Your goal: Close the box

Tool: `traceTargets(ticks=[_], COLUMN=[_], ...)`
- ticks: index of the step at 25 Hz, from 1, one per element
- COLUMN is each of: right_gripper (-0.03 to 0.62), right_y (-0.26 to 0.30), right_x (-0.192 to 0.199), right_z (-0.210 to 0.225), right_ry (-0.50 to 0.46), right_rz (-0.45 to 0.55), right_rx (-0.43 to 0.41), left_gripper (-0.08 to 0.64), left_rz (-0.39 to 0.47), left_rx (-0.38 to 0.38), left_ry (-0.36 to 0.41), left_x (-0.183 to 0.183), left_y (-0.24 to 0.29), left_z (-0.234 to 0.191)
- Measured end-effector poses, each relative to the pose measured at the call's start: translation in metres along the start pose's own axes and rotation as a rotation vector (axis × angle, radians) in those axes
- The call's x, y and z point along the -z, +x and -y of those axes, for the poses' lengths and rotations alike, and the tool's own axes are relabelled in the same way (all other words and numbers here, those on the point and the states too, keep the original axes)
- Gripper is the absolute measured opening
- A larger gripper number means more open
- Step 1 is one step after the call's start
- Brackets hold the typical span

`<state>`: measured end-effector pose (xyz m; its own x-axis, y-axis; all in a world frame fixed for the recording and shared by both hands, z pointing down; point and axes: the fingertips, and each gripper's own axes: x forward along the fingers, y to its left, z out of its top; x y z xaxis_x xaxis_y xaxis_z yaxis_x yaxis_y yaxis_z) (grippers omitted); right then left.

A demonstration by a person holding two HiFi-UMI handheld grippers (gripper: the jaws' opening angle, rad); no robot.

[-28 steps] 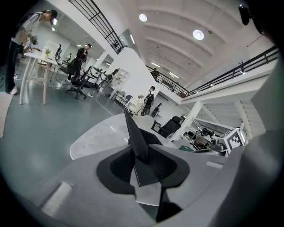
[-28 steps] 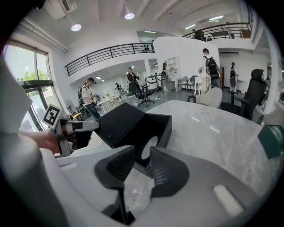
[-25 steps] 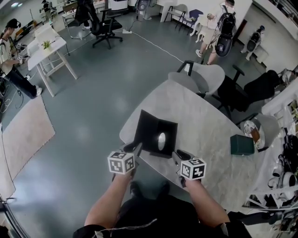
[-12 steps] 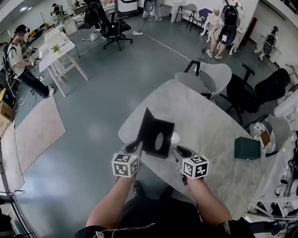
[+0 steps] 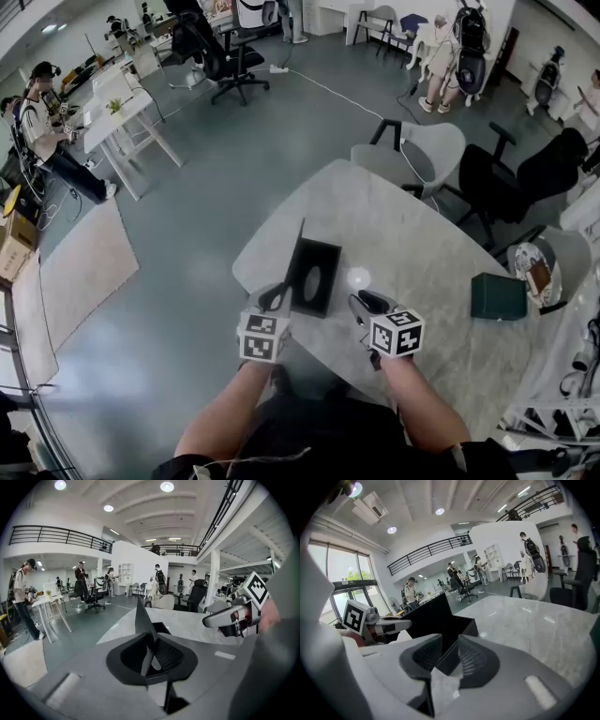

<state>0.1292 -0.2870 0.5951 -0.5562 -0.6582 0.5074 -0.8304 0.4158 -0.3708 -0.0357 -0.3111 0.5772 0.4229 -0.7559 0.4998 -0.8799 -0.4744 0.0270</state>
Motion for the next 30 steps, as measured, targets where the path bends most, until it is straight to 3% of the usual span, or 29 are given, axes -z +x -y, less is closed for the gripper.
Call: traceTargets(ticks=[14, 19, 30], right_gripper=[0.11, 0.11, 0.11], right_y=[-0.045, -0.054, -0.086], right_x=[0.019, 0.029, 0.048], right_z=[0.033, 0.046, 0.067], right_ry=[0.047, 0.067, 0.102], right_rz=[0.028, 0.031, 0.033], right_rx=[-0.005, -0.002, 0.034], left_gripper=[0.088, 0.131, 0.199], left_rz=[-0.065, -0.1, -0.181], left_rx=[-0.04, -0.042, -0.055], left_ry=[0.067, 0.108, 0.119], left_x=[0.006, 0.014, 0.036], left_y=[0.013, 0.026, 0.047], left_z=[0.047, 0.068, 0.096])
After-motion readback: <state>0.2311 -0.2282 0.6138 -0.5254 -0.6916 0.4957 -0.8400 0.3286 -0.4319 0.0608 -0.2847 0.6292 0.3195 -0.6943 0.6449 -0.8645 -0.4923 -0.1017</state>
